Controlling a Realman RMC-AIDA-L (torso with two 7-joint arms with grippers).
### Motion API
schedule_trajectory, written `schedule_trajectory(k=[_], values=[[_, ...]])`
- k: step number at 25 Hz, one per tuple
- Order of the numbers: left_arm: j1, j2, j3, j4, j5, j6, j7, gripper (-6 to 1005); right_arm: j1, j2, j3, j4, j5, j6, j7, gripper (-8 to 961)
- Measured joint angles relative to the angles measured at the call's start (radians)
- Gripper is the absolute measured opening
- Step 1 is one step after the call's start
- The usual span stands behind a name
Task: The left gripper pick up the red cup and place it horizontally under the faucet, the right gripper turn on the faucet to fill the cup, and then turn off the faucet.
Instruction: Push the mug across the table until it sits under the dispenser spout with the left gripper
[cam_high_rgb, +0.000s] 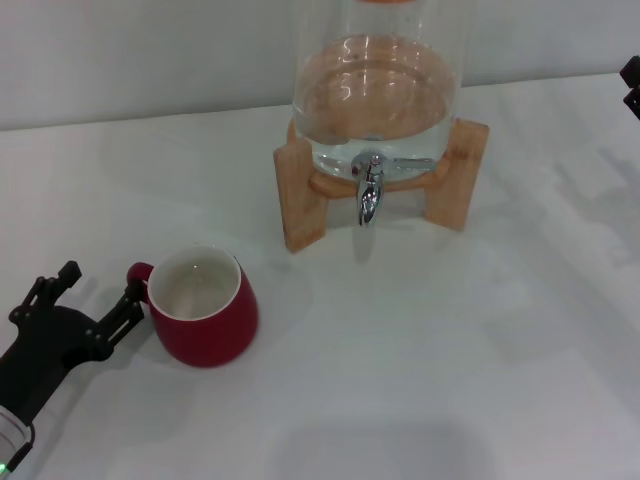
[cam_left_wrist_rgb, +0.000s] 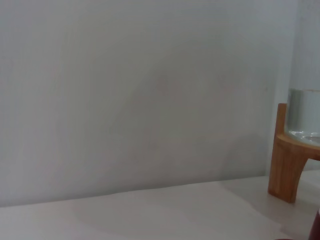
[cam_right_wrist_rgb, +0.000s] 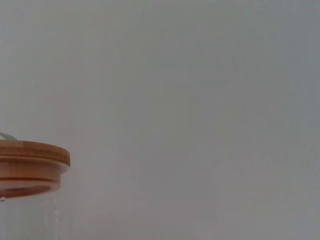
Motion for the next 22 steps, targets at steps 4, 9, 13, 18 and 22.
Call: schedule_trajectory(k=[4, 9, 13, 18, 22], values=[[-0.001, -0.002, 0.0, 0.0, 0.0, -0.001, 0.002, 867, 0.0, 0.0, 0.0, 0.0, 0.0, 0.0, 0.0, 768], [-0.002, -0.005, 0.0, 0.0, 0.0, -0.014, 0.003, 867, 0.001, 0.0, 0.002, 0.0, 0.0, 0.0, 0.0, 768], [-0.005, -0.006, 0.0, 0.0, 0.0, -0.021, 0.003, 866, 0.001, 0.0, 0.003, -0.001, 0.0, 0.0, 0.0, 768], [-0.007, -0.006, 0.0, 0.0, 0.0, -0.026, 0.001, 866, 0.002, 0.0, 0.004, -0.002, 0.0, -0.001, 0.0, 768], [-0.007, -0.006, 0.0, 0.0, 0.0, -0.027, 0.0, 866, 0.002, 0.0, 0.004, -0.001, 0.0, -0.002, 0.0, 768]])
